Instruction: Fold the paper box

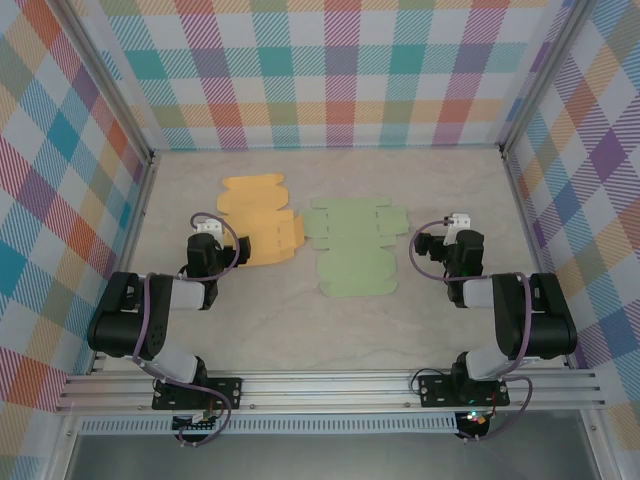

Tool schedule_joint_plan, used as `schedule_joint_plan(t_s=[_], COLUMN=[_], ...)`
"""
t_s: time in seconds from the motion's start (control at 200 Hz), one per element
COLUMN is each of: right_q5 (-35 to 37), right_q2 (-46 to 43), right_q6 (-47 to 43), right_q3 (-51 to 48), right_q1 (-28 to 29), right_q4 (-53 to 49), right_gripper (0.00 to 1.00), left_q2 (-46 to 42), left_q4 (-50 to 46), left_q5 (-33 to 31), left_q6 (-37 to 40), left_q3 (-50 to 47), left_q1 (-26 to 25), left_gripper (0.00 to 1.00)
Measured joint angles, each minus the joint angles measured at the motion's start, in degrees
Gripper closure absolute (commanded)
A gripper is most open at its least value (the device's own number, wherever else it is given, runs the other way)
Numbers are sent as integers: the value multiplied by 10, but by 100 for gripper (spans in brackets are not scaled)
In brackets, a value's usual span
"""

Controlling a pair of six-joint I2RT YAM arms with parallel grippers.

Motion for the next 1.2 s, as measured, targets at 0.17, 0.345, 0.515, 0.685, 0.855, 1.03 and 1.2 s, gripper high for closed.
schedule_joint_plan(t_s=[0.17, 0.345, 0.515, 0.685, 0.855, 1.03, 1.2], right_q5=[0, 0, 0, 0, 0, -2, -1], right_q2=[0, 0, 0, 0, 0, 0, 0], right_q6=[0, 0, 0, 0, 0, 0, 0], right_q3=[0, 0, 0, 0, 0, 0, 4], right_q1=[0, 0, 0, 0, 0, 0, 0], right_q4=[0, 0, 0, 0, 0, 0, -8], right_gripper=[0, 0, 0, 0, 0, 0, 0], left_q2=[0, 0, 0, 0, 0, 0, -4], left_q4=[0, 0, 0, 0, 0, 0, -12], left_q5=[0, 0, 0, 0, 0, 0, 4], left_q6=[0, 0, 0, 0, 0, 0, 0], left_q3=[0, 0, 0, 0, 0, 0, 4], left_q1=[0, 0, 0, 0, 0, 0, 0], left_gripper=[0, 0, 0, 0, 0, 0, 0])
